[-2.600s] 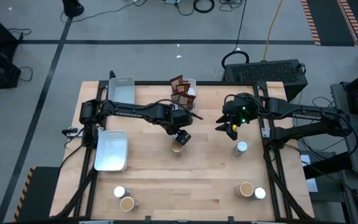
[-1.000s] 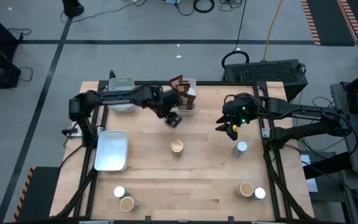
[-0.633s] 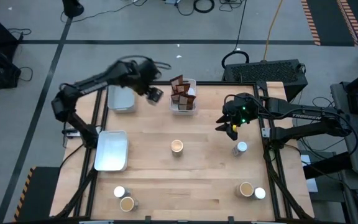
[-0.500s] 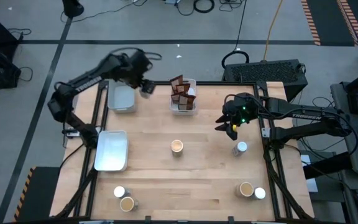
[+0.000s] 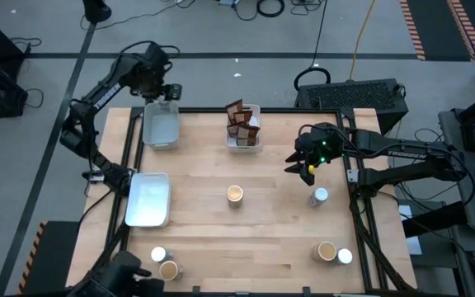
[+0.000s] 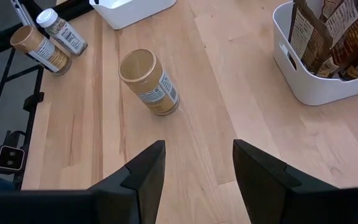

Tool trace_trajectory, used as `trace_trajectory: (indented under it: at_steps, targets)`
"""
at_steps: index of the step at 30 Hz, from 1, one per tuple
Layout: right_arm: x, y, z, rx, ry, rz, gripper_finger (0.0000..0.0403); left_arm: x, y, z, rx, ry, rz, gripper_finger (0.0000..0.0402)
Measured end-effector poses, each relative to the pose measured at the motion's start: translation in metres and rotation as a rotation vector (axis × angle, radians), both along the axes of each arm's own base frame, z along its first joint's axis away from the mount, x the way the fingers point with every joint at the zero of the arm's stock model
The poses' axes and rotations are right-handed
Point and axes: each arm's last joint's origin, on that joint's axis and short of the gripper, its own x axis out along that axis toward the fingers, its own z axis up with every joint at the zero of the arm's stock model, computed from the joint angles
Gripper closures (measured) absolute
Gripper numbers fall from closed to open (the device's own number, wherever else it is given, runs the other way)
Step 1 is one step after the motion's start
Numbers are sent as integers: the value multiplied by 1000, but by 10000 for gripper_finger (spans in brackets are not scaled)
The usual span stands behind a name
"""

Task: Sort spices by type
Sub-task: Put the white seasoning bottle into the gray bin

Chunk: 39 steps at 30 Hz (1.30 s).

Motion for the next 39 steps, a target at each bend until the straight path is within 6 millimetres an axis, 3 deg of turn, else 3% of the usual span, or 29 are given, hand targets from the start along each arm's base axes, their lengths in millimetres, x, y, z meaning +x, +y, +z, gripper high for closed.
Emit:
trace_trajectory:
  at_steps: [4,14,23,39]
  targets:
    - [0,0,0,-2,1,-1,232,-14,8,-15,-42,-12,32,184]
    - [0,0,0,5,2,-7,232,-24,24,-43,5,-86,92,183]
    - [0,0,0,26,5,-24,232,-17,37,-74,-78,-69,81,182]
    - [0,0,0,48,7,-42,232,-10,48,-95,-111,-56,78,170]
